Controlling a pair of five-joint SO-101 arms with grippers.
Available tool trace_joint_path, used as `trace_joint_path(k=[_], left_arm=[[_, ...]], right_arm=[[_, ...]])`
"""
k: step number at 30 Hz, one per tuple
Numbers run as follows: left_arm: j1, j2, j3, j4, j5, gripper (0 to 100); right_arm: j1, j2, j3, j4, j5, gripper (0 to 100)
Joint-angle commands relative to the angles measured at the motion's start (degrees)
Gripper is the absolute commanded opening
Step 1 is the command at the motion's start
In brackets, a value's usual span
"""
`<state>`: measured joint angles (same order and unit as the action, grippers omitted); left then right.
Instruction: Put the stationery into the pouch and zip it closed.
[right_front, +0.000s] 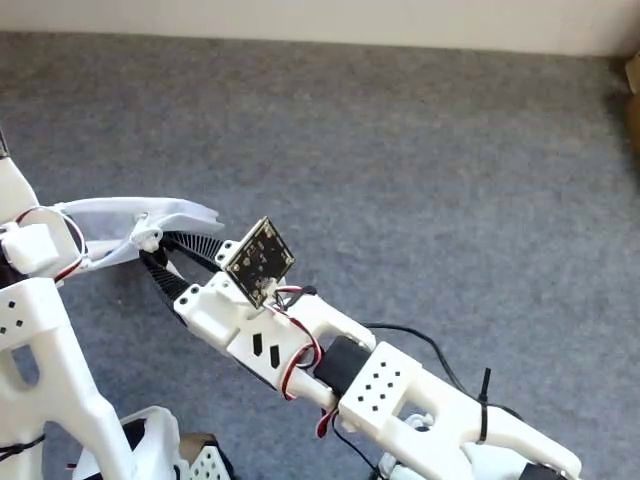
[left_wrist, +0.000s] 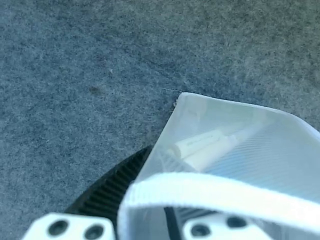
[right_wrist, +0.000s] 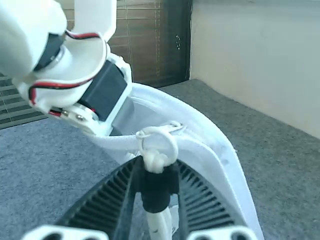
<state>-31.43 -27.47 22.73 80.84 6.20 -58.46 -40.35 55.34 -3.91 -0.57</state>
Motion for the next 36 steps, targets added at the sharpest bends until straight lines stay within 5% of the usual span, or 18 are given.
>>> trace_joint_path(k=[1,4,17,25,36], left_arm=[[1.4,2.2,3.3,-0.8,0.4,1],[1.2,2.2,3.3,-0.8,0.4,1],[1.2,2.2,3.3,-0.8,0.4,1],[1.3,2.2,3.3,-0.8,0.4,1],[1.4,2.2,3.3,-0.8,0.4,1]], right_arm=[[0.5,2.4,-3.8,-1.3,-0.5,7.5],[0.5,5.1,-3.9,-1.3,-0.5,13.5],[0.8,6.4,-3.9,-1.5,-0.2,0.6],[0.8,6.3,-3.5,-1.5,8.5,0.5],[0.9,5.9,-2.0,-0.9,9.1,0.5]])
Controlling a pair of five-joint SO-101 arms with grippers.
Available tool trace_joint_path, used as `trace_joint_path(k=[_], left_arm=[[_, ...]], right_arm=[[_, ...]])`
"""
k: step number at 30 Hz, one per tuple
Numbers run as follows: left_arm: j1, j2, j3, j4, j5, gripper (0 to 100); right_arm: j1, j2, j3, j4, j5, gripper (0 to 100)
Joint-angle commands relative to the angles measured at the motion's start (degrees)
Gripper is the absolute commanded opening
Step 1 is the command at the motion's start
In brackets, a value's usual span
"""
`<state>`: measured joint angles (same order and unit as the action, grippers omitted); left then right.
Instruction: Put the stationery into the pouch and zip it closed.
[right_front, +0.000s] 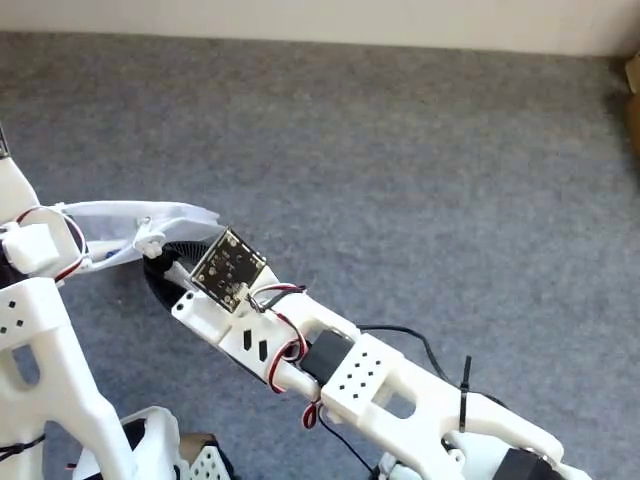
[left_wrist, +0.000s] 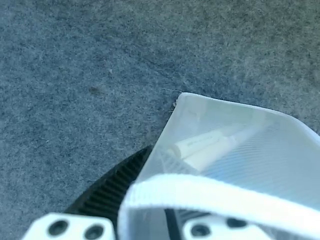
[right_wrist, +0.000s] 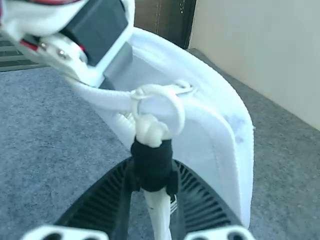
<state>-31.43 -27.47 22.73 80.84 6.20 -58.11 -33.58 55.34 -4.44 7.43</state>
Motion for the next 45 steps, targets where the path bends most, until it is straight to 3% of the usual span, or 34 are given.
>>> trace_joint_path(k=[1,9,17,32,45], left_arm=[[1.4,2.2,3.3,-0.8,0.4,1],[1.2,2.2,3.3,-0.8,0.4,1],[1.2,2.1,2.9,-0.6,0.1,1],[2.8,2.1,-6.8,2.6,-3.3,1],[18.7,2.1,-18.4,9.5,-15.7,17]], right_arm=[[0.6,-1.7,-1.3,-0.4,1.1,0.5],[0.3,-17.5,8.3,-0.4,1.1,0.5],[0.5,-20.2,11.0,-0.1,1.2,0.5],[0.0,-27.2,10.2,27.4,11.9,0.5],[0.2,-48.5,10.4,57.1,19.8,0.5]])
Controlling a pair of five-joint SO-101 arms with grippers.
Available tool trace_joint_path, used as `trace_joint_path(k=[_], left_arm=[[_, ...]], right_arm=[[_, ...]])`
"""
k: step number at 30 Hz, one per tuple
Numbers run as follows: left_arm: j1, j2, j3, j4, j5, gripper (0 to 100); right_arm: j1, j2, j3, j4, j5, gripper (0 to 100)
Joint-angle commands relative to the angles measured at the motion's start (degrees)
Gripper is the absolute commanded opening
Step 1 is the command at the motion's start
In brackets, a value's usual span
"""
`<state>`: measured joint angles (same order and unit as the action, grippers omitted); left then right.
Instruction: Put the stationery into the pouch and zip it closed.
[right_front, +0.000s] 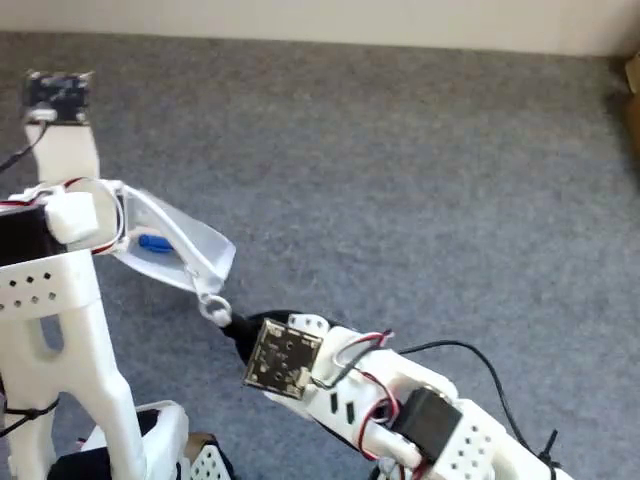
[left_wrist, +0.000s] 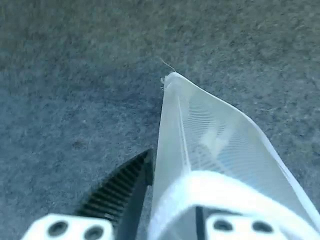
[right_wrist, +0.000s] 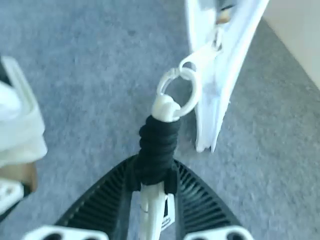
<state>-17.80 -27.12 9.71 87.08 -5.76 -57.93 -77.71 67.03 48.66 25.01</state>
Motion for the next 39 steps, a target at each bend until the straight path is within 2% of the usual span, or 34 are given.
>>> trace_joint_path(k=[1,6,12,16,21,27,34,39], left_arm=[[6.1,1.7,-6.7,4.4,-5.2,18],[11.7,2.1,-11.9,8.6,-11.1,20],[20.2,1.8,-12.7,9.0,-16.1,21],[27.4,1.8,-12.7,9.0,-16.6,21],[36.0,2.2,-12.7,9.3,-16.6,21],[44.5,2.0,-12.7,12.5,-16.3,21],[45.4,1.8,-12.6,13.5,-15.7,21],[45.2,1.1,-12.7,13.5,-11.8,21]], right_arm=[[0.0,-6.0,-1.0,5.1,2.6,0.5],[0.0,-13.4,2.0,9.1,3.3,0.5],[0.2,-21.8,4.5,12.9,3.4,0.5],[0.3,-24.2,4.6,14.5,6.6,0.5],[0.4,-24.5,4.6,14.8,6.8,0.5],[5.7,-24.7,4.6,14.6,6.9,0.5],[8.4,-24.7,4.6,14.5,6.6,0.5],[10.1,-24.7,4.5,14.4,6.6,0.5]])
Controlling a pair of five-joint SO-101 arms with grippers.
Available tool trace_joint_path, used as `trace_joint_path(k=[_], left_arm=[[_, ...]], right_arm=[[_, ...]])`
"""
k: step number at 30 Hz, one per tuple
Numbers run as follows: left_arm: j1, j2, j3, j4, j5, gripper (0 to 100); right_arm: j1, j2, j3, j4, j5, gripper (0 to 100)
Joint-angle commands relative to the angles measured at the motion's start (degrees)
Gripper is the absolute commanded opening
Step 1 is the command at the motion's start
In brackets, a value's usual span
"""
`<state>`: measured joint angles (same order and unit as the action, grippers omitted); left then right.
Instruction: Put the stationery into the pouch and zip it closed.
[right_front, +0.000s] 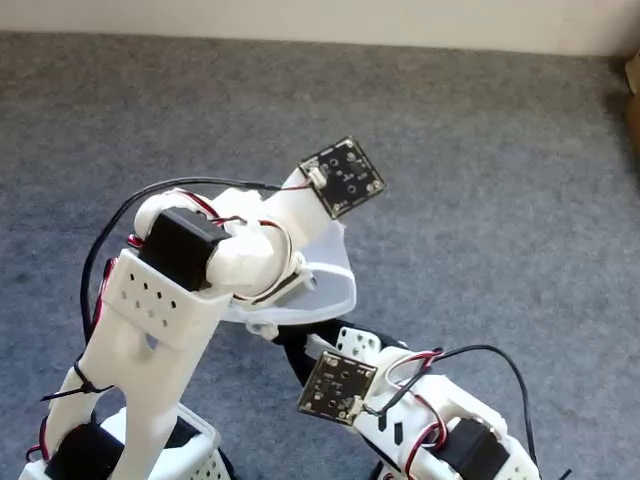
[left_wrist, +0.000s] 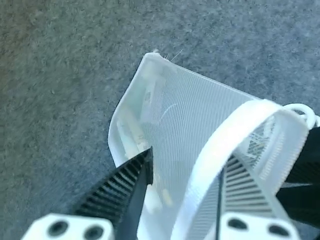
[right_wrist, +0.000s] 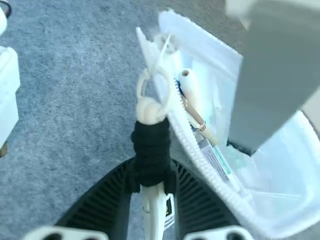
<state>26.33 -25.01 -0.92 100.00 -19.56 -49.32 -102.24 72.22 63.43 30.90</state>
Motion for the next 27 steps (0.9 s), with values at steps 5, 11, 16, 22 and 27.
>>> trace_joint_path(k=[5,11,16,22,27], left_arm=[[-0.3,-5.8,-2.1,0.8,2.1,21],[-5.5,-10.8,-1.6,0.9,2.2,21],[-6.5,-14.8,-1.5,1.0,2.4,21],[-13.4,-17.5,-1.5,1.2,3.3,21],[-18.3,-21.8,-1.4,1.3,0.7,21]], right_arm=[[1.5,-0.2,-0.7,-0.4,0.7,0.5],[1.5,-0.2,-0.7,-0.4,0.7,0.5],[2.6,-0.2,-0.7,-0.7,0.6,0.5],[5.8,-0.2,-0.7,-2.3,0.5,0.5],[5.8,0.1,-0.6,-2.3,0.5,0.5]])
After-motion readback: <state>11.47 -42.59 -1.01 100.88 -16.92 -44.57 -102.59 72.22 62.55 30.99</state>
